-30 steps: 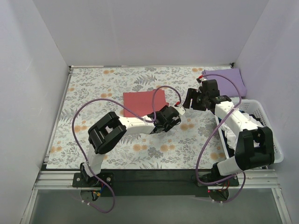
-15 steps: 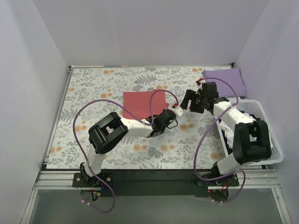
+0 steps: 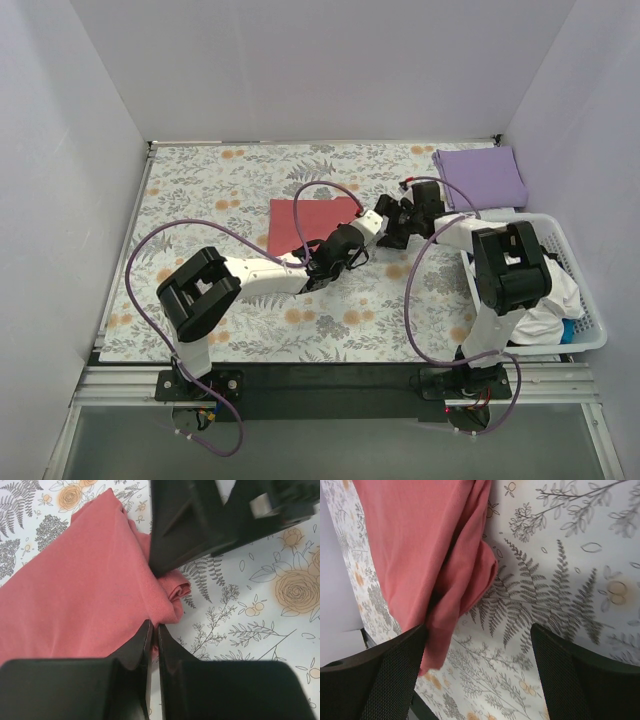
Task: Fold and stack the t-shirts
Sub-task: Fold the tshirt
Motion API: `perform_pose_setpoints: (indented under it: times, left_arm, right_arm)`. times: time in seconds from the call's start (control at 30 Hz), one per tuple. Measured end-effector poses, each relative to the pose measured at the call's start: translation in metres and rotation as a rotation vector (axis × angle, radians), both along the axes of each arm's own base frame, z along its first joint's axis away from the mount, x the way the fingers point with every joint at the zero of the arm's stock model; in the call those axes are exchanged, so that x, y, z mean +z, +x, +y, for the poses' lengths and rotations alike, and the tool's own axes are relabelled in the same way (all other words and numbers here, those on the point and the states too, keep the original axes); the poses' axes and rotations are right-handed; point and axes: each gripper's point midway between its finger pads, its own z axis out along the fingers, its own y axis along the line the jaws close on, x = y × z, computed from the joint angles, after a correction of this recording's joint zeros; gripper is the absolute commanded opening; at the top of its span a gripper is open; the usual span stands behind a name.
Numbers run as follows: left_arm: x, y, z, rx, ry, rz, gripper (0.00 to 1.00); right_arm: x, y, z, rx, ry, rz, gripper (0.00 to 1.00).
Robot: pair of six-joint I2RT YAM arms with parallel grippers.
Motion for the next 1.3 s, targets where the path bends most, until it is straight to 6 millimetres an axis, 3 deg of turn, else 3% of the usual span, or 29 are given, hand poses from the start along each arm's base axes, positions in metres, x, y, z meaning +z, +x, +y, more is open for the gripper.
perform_pose_setpoints:
  times: [0.07, 0.2, 0.33, 0.5, 0.63, 0.83, 0.93, 1.03, 1.17, 1.3]
  left_arm:
    - [-0.001, -0.001, 0.000, -0.003, -0.003, 0.008, 0.00]
    - [-0.002, -0.002, -0.002, -0.001, -0.016, 0.019, 0.00]
    - [-0.003, -0.004, -0.003, 0.003, -0.033, 0.033, 0.00]
    - [-0.007, -0.006, -0.004, 0.005, -0.055, 0.059, 0.00]
    - [-0.009, -0.007, -0.004, 0.010, -0.070, 0.070, 0.00]
    - [-0.016, -0.009, 0.000, 0.016, -0.074, 0.084, 0.00]
    - [-0.016, -0.009, 0.002, 0.016, -0.083, 0.091, 0.00]
    - [-0.015, -0.008, 0.005, 0.012, -0.095, 0.098, 0.00]
    - [-0.015, -0.011, 0.001, -0.018, -0.110, 0.116, 0.00]
    - [-0.018, -0.017, -0.005, -0.065, -0.124, 0.150, 0.35]
  right_arm:
    - [-0.009, 0.001, 0.012, 0.016, 0.015, 0.028, 0.89]
    - [-0.010, 0.011, 0.042, 0.071, 0.061, 0.024, 0.85]
    - [-0.011, 0.013, 0.064, 0.118, 0.077, 0.013, 0.74]
    - [-0.016, 0.013, 0.079, 0.153, 0.089, 0.020, 0.63]
    - [-0.017, 0.011, 0.081, 0.164, 0.088, 0.018, 0.65]
    - [-0.016, 0.007, 0.071, 0.157, 0.086, 0.000, 0.72]
    - [-0.016, 0.000, 0.053, 0.128, 0.080, 0.005, 0.73]
    - [-0.016, 0.005, 0.023, 0.063, 0.074, 0.009, 0.75]
    - [-0.014, 0.010, 0.001, 0.010, 0.063, 0.002, 0.76]
    - [-0.014, 0.008, 0.002, 0.014, 0.063, 0.003, 0.76]
